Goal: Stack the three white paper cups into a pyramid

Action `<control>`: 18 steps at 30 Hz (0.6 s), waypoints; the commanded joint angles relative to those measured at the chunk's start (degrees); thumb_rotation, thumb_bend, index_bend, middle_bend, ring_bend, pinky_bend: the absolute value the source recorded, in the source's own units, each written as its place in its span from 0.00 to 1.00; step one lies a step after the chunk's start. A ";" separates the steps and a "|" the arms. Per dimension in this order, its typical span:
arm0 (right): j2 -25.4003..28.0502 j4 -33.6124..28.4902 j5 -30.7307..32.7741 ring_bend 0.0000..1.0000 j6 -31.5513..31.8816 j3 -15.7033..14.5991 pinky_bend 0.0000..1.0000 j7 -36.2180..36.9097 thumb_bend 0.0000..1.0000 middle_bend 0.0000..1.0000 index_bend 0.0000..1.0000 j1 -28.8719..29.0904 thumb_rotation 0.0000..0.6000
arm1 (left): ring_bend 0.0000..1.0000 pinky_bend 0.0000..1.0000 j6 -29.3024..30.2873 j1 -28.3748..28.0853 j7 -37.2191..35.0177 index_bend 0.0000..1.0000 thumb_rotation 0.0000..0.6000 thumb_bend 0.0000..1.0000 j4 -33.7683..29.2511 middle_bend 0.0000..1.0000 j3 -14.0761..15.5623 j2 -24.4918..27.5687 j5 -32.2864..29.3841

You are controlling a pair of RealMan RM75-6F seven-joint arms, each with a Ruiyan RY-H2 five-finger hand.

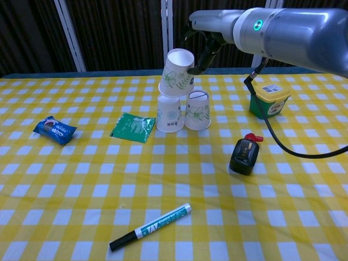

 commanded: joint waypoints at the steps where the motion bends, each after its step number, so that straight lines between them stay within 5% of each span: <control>1: -1.44 2.32 0.26 0.00 -0.52 -1.02 0.00 1.28 0.24 0.10 0.49 1.22 1.00 | 0.00 0.00 -0.09 0.04 -0.02 0.00 1.00 0.26 0.01 0.00 0.04 0.06 0.06; 18: -3.60 9.18 2.13 0.00 -1.09 -3.68 0.00 2.10 0.23 0.10 0.49 3.84 1.00 | 0.00 0.00 -0.91 0.21 -1.95 0.00 1.00 0.26 -0.09 0.00 0.19 0.91 1.16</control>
